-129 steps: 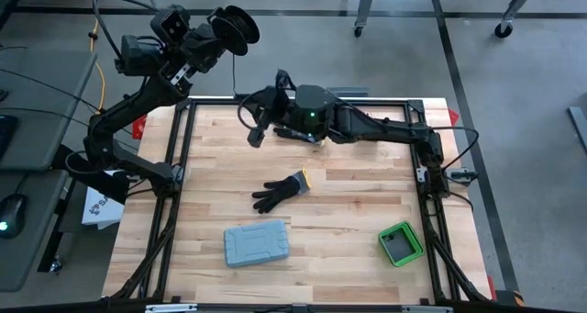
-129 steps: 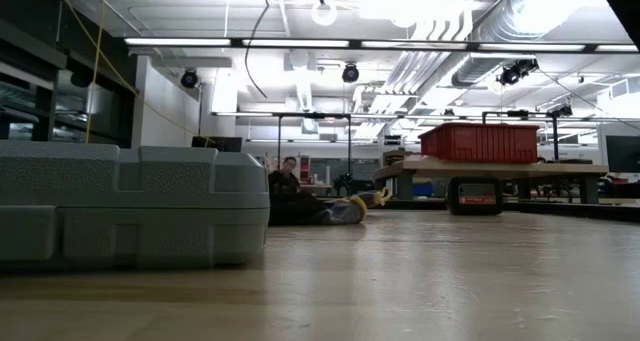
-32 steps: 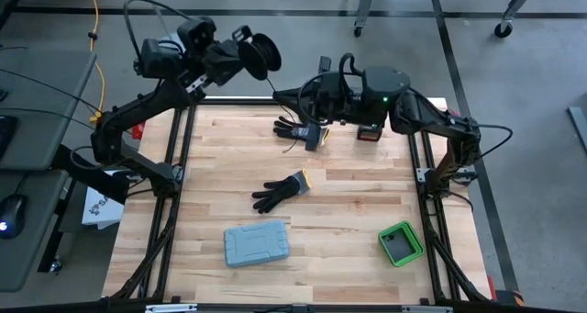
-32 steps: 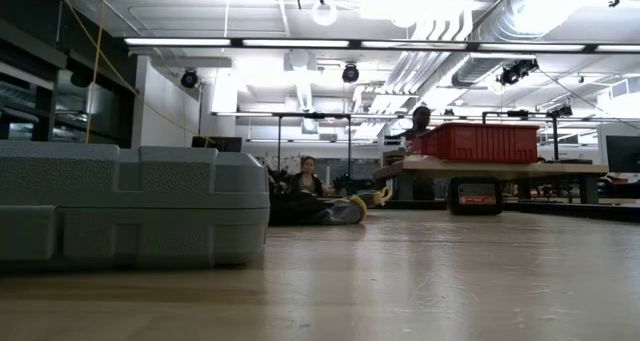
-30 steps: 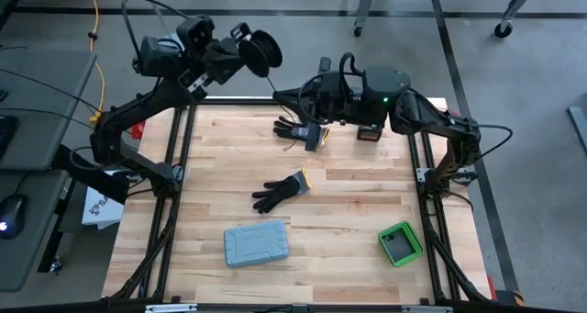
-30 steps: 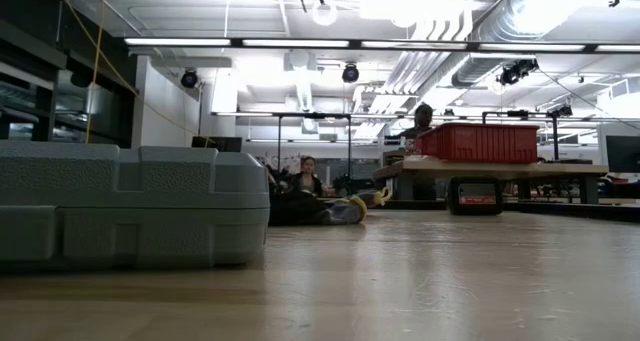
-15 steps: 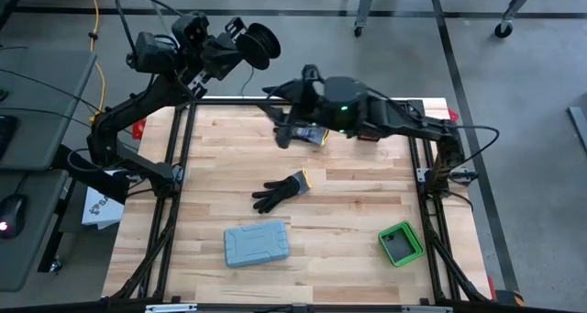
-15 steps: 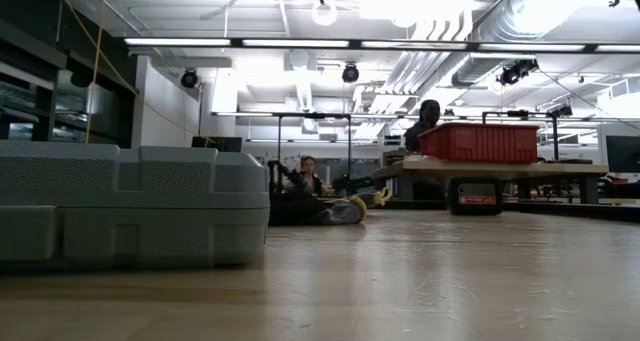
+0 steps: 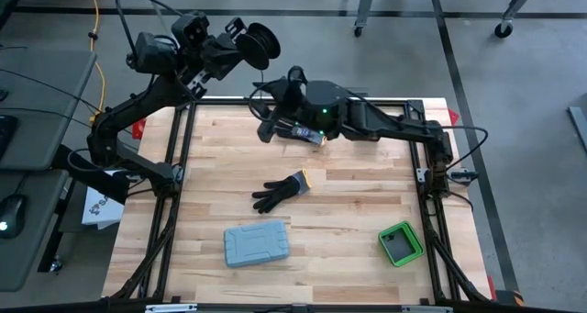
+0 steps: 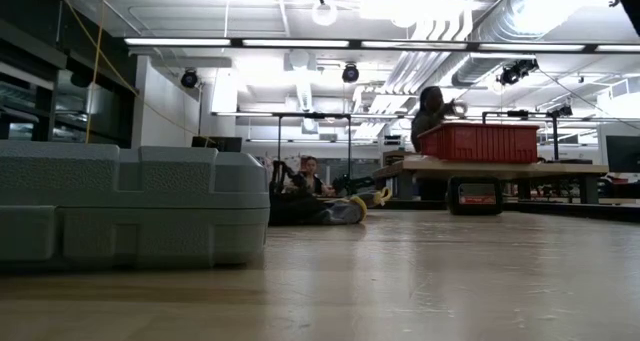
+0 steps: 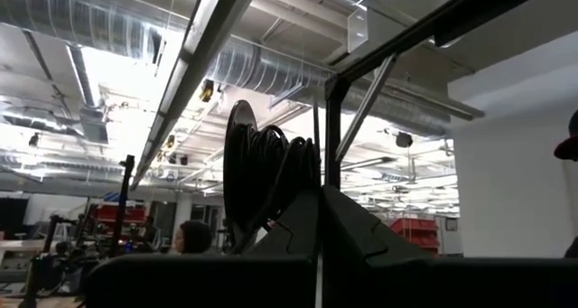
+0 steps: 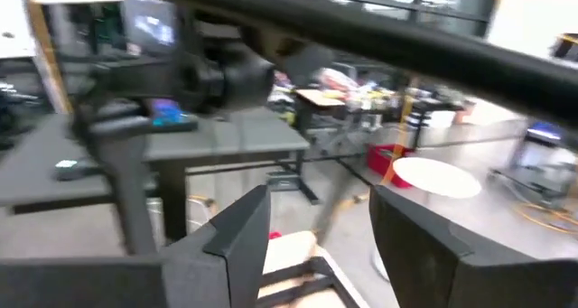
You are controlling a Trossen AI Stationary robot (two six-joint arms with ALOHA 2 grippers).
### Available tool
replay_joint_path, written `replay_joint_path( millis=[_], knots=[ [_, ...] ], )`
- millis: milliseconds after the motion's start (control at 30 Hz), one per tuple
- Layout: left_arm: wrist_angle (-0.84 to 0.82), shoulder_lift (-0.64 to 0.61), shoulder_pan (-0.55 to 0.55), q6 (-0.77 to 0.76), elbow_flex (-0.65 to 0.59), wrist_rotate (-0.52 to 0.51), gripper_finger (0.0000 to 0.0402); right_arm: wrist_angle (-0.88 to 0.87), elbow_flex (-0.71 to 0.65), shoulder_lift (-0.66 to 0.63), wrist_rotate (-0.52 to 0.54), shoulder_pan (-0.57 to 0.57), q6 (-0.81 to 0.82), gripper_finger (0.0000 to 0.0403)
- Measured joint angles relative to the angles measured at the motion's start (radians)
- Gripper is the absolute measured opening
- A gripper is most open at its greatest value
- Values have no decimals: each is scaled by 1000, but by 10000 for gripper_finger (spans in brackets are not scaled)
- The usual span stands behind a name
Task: Coil cords
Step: Coil the black wire cable onto the black spool
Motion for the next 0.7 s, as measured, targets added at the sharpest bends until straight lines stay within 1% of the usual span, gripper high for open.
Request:
replay_joint_path(
  millis=[67,233,300,333,400,533,567,600,633,700],
  knots=[
    [9,0,0,-8,0,0,0,-4,0,1,29,-2,0,184],
    [38,0,0,-8,0,-3,0,-4,0,2,28,-2,0,183],
    [45,0,0,-8,0,-7,0,-4,0,2,20,-2,-4,176],
    [45,0,0,-8,0,-7,0,-5,0,2,18,-1,-11,166],
    [45,0,0,-8,0,-7,0,-5,0,2,17,1,-18,131],
    [44,0,0,-6,0,-8,0,20,0,2,16,1,4,27],
    [44,0,0,-6,0,-8,0,34,0,2,15,-2,6,14],
    [44,0,0,-6,0,-9,0,49,0,2,15,-4,9,13],
    [44,0,0,-7,0,-9,0,56,0,2,15,-8,16,21],
    [44,0,0,-7,0,-9,0,59,1,1,15,-9,47,48]
  ],
)
